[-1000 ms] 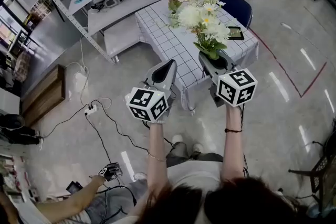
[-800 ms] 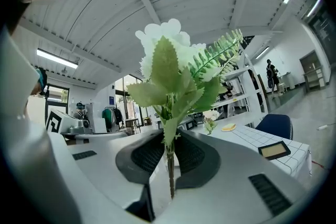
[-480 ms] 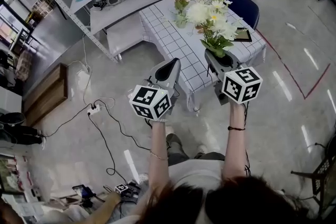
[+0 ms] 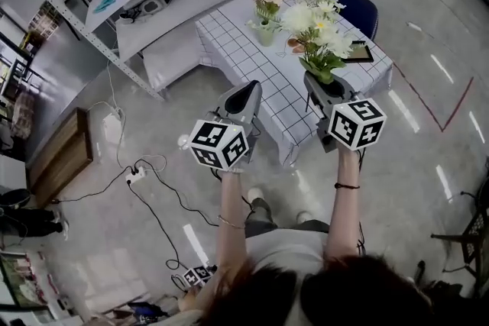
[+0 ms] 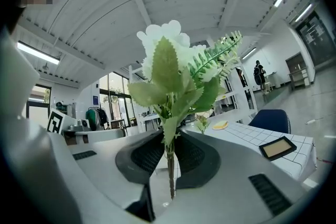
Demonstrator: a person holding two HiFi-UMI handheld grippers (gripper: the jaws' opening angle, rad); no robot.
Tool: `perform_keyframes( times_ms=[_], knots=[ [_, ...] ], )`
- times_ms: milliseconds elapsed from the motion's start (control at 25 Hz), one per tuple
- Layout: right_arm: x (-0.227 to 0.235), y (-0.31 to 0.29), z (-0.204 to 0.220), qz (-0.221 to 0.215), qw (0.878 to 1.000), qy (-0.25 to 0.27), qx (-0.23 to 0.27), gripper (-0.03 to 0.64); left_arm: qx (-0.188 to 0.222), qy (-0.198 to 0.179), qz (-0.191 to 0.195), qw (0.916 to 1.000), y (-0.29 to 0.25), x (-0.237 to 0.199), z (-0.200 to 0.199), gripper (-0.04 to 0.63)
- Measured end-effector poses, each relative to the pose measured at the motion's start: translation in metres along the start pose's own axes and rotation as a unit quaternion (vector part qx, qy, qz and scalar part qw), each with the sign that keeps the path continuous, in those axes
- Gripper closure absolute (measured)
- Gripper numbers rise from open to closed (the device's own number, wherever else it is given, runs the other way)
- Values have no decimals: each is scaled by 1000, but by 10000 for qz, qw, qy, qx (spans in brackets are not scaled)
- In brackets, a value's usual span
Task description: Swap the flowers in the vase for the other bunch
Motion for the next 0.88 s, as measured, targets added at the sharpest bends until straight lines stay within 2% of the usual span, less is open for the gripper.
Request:
perform_keyframes(
  times_ms=[440, 880],
  knots=[
    [-19, -49, 12, 523, 9986, 28, -82, 561, -49, 279, 639, 9976, -11, -67, 0, 584],
    [-34, -74, 15, 1040, 9943, -195, 130, 561, -205, 230, 1159, 9928, -4, -100, -2, 584]
  ],
)
Point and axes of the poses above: the fingertips, and each gripper's own axes: y backward along the fingers, x to its right, z out of its underside, the point moved 1 cm from there along y, backward along the fingers, and after that the axes turned 11 degrees about z, right-handed, at the moved point
